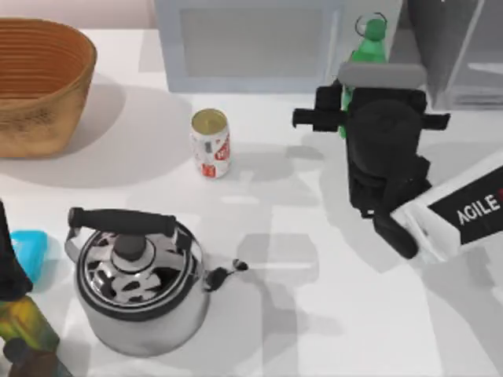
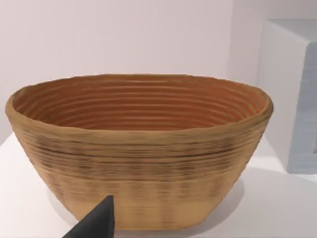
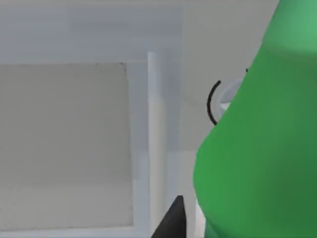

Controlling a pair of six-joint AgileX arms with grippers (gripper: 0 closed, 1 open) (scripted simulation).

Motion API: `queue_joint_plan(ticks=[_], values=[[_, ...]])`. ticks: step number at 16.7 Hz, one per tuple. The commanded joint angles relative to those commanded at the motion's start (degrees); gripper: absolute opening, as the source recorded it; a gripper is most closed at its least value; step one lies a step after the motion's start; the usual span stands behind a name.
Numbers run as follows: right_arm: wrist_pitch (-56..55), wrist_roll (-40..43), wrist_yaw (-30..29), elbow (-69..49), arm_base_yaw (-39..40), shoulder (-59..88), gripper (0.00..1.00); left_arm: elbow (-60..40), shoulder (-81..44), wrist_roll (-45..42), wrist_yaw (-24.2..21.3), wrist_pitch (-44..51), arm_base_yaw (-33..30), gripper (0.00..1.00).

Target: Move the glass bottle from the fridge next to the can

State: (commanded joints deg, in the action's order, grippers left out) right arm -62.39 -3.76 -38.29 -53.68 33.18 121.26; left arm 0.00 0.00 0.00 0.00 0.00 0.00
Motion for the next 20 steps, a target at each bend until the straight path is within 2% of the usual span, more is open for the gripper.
queue_joint_plan(ticks=[3,13,20], values=[[-0.24,-0.38,3.26,0.01,3.39,0.86,0.0,0.0,0.0,0.0,0.0,0.0,0.0,1.0],[-0.24,-0.39,3.29,0.01,3.42,0.87,0.0,0.0,0.0,0.0,0.0,0.0,0.0,1.0],[-0.24,-0.39,3.29,0.01,3.42,0.87,0.53,0.0,0.0,0.0,0.0,0.0,0.0,1.0]])
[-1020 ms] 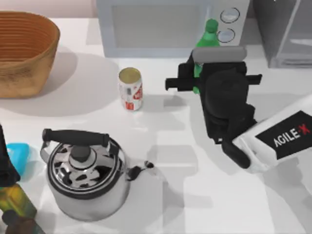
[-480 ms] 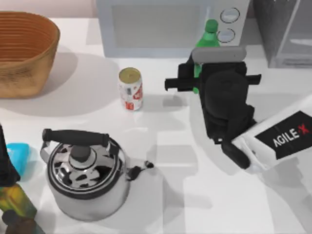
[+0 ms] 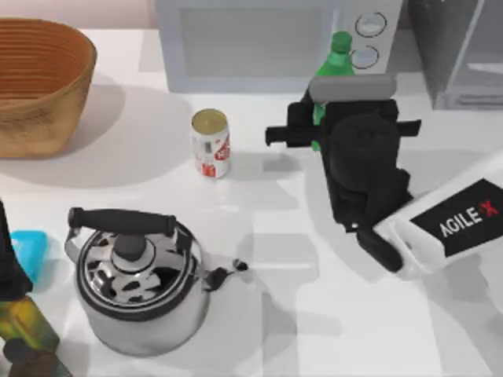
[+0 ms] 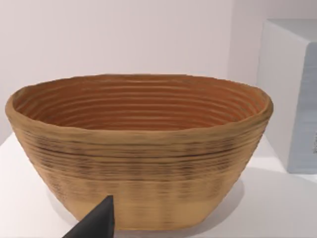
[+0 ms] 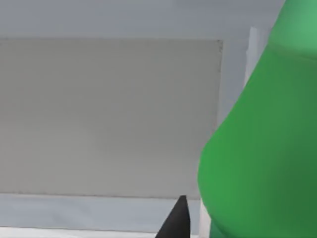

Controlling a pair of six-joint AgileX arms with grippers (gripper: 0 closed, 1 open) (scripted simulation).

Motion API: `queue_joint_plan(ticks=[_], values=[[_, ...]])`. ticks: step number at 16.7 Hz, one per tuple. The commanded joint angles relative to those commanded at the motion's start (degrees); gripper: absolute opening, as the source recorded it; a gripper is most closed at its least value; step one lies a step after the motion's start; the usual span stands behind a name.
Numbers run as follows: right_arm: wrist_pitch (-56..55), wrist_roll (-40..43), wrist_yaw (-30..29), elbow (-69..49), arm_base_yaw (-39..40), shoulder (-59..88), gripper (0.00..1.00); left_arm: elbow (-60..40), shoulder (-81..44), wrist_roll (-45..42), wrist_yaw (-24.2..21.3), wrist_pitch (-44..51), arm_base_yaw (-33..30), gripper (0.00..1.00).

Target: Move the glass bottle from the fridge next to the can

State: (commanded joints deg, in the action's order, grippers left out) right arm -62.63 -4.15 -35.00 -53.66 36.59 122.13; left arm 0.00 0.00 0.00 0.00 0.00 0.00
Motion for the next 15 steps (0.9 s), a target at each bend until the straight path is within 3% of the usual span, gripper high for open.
queue_joint_plan(ticks=[6,15], values=[[0.0,0.0,0.0,0.0,0.0,0.0,0.98,0.0,0.0,0.0,0.0,0.0,0.0,1.0],[0.0,-0.01,0.0,0.03,-0.06,-0.01,1.0,0.0,0.0,0.0,0.0,0.0,0.0,1.0]])
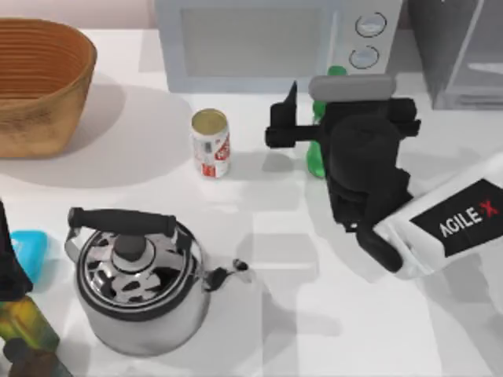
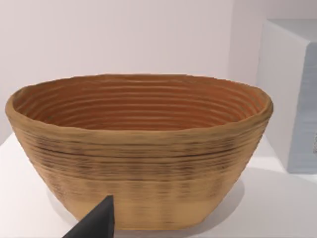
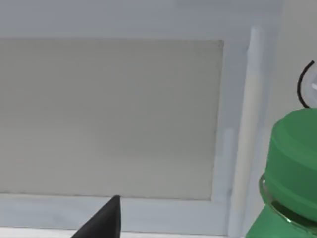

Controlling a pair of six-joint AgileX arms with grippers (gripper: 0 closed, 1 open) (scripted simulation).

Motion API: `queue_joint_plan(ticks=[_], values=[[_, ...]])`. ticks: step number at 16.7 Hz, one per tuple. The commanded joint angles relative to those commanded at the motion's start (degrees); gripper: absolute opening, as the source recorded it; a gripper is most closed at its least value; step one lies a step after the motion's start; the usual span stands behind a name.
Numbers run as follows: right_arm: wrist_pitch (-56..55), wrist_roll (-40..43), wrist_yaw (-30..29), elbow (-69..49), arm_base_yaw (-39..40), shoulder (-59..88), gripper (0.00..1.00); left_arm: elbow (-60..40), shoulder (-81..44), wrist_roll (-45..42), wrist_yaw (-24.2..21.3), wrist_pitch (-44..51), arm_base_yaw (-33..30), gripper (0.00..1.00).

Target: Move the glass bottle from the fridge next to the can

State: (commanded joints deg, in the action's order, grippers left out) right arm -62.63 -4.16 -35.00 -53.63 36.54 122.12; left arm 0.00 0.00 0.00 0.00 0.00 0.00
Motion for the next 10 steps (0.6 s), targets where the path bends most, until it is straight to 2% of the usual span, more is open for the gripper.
queue_joint_plan(ticks=[10], values=[[-2.46,-0.39,-2.79,5.89,2.7,-2.89,1.0,0.0,0.0,0.0,0.0,0.0,0.0,1.0]])
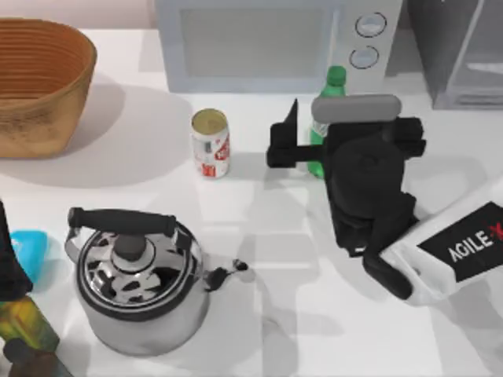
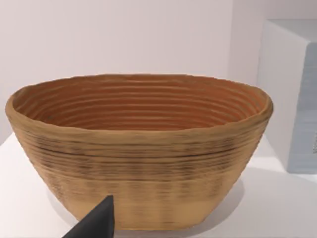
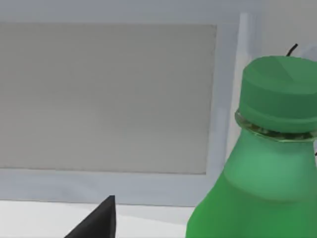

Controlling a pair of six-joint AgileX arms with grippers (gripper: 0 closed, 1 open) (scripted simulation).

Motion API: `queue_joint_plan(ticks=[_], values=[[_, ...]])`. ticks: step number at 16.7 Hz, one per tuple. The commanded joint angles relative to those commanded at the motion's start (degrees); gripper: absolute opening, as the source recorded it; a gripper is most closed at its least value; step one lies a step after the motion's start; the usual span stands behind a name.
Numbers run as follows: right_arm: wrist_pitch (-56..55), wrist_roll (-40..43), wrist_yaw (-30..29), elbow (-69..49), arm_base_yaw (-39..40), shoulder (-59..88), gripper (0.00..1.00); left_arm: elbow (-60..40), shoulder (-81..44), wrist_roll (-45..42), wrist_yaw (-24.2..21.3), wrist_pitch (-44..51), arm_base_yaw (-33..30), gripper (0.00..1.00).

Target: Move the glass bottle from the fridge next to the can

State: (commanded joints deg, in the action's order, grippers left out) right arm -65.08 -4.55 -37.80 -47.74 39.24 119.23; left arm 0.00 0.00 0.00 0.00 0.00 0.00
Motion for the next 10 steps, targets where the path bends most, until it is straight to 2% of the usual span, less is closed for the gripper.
queue_joint_plan(ticks=[5,10], values=[[3.4,0.58,3.15,2.82,-1.03,-5.94,1.0,0.0,0.0,0.0,0.0,0.0,0.0,1.0],[14.62,2.05,10.93,11.42,-6.23,-25.99,1.0,0.0,0.0,0.0,0.0,0.0,0.0,1.0]])
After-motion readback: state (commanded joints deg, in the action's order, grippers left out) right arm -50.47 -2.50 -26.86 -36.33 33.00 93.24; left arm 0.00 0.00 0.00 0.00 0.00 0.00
